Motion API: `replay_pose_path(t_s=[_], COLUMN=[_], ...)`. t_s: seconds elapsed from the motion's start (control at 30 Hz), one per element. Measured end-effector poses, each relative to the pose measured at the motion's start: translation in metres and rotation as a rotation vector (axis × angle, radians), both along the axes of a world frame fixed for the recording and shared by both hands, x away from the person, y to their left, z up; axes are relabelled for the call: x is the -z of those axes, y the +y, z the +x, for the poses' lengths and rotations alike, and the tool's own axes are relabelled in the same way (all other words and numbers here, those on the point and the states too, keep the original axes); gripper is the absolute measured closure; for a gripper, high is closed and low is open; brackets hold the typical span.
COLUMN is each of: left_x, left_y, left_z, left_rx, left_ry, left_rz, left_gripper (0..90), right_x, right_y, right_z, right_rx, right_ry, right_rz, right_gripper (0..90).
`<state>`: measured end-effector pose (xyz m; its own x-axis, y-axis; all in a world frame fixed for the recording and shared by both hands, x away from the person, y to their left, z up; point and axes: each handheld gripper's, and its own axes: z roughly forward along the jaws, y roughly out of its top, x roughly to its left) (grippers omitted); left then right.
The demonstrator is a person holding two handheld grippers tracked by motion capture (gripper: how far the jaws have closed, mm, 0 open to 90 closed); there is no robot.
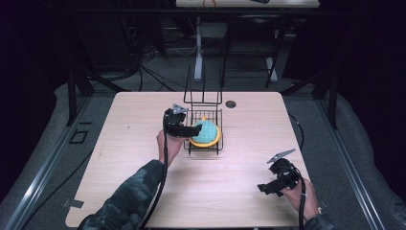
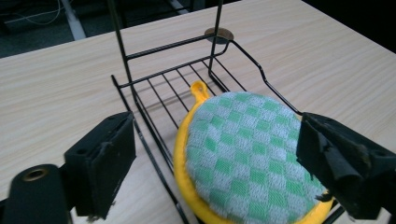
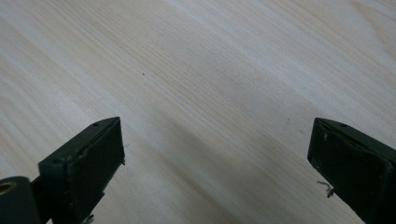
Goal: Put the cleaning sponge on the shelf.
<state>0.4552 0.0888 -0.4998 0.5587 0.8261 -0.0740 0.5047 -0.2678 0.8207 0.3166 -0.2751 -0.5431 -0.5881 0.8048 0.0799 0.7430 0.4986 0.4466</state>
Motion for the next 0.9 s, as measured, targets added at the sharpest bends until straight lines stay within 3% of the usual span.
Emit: replay_pose_path(t_s=[0.37,0.5,0.7,0.9], left_x=[-0.007,-0.009,-0.009,-0.008], left_y=[0.031,0.039,0.054,0.069], left_z=[-0.023,-0.035,-0.052,-0.067], left_rx=[0.011,0.036,0.056,0.052], left_ry=[0.019,0.022,0.059,0.068], left_rz=[-0.001,0.054,0.075,0.109], left_gripper=[6.4,6.2,3.0,1.9], right_x=[0.000,0.000,-0.001,-0.001], right_y=[0.000,0.001,0.001,0.001], right_z=[0.000,0.000,-0.001,-0.001], right_rx=[0.000,0.004,-0.006,-0.001], right_ry=[-0.005,-0.005,-0.006,-0.014], right_rz=[0.001,-0.004,-0.001,-0.001], right_gripper=[3.1,3.1,3.1,3.1])
